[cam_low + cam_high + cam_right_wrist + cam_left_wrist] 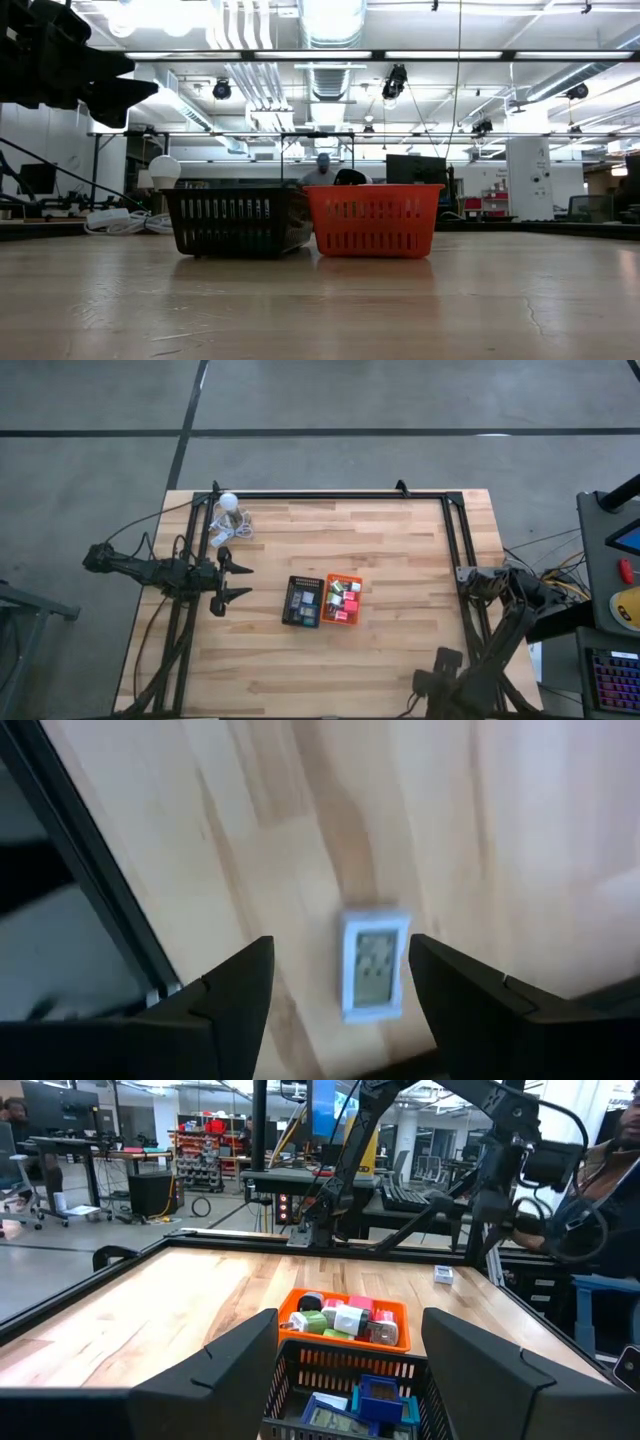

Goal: Pick & Place Office items
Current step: Put the white timer into the black bin

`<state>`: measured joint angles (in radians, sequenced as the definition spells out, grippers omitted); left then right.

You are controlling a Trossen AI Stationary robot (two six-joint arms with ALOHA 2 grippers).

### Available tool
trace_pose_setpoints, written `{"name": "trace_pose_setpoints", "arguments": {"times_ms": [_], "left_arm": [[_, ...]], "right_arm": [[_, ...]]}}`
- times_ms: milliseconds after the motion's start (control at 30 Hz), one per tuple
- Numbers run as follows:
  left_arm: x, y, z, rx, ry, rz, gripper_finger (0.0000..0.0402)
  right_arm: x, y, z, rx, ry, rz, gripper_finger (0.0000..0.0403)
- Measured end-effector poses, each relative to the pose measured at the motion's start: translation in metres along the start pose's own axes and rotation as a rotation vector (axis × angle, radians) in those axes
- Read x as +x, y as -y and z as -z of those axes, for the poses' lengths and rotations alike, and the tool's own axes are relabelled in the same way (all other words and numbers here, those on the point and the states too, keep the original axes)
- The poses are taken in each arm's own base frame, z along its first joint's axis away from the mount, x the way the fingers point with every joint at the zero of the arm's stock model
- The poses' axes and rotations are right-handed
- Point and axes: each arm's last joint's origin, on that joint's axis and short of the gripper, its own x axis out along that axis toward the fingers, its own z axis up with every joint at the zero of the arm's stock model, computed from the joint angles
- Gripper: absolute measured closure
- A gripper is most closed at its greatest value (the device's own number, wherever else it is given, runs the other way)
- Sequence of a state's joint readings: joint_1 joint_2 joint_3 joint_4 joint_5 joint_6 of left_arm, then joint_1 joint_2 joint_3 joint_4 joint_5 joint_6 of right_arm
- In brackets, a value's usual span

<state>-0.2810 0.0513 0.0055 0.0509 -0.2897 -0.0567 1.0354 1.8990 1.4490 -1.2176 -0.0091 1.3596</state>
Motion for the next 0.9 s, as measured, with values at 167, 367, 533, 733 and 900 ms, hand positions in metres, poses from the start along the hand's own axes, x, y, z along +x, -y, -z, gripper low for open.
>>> {"name": "trace_pose_setpoints", "arguments": {"times_ms": [167, 367, 533, 733, 900], "left_arm": [[0.000, 0.000, 0.000, 0.000, 0.000, 0.000, 0.0149], [0.000, 0.000, 0.000, 0.000, 0.000, 0.000, 0.0149], [0.000, 0.000, 0.000, 0.000, 0.000, 0.000, 0.0149], [0.000, 0.000, 0.000, 0.000, 0.000, 0.000, 0.0149], [0.000, 0.000, 0.000, 0.000, 0.000, 0.000, 0.0149]], "right_arm": [[-0.004, 0.001, 0.007, -0.011, 0.064, 0.005, 0.0174], [-0.004, 0.003, 0.020, 0.273, 0.060, 0.035, 0.0174], [-0.005, 0.004, 0.029, 0.304, 0.064, 0.052, 0.0174], [-0.007, 0.004, 0.031, 0.298, 0.064, 0.033, 0.0174], [-0.010, 0.007, 0.031, 0.293, 0.064, 0.023, 0.0174]]}}
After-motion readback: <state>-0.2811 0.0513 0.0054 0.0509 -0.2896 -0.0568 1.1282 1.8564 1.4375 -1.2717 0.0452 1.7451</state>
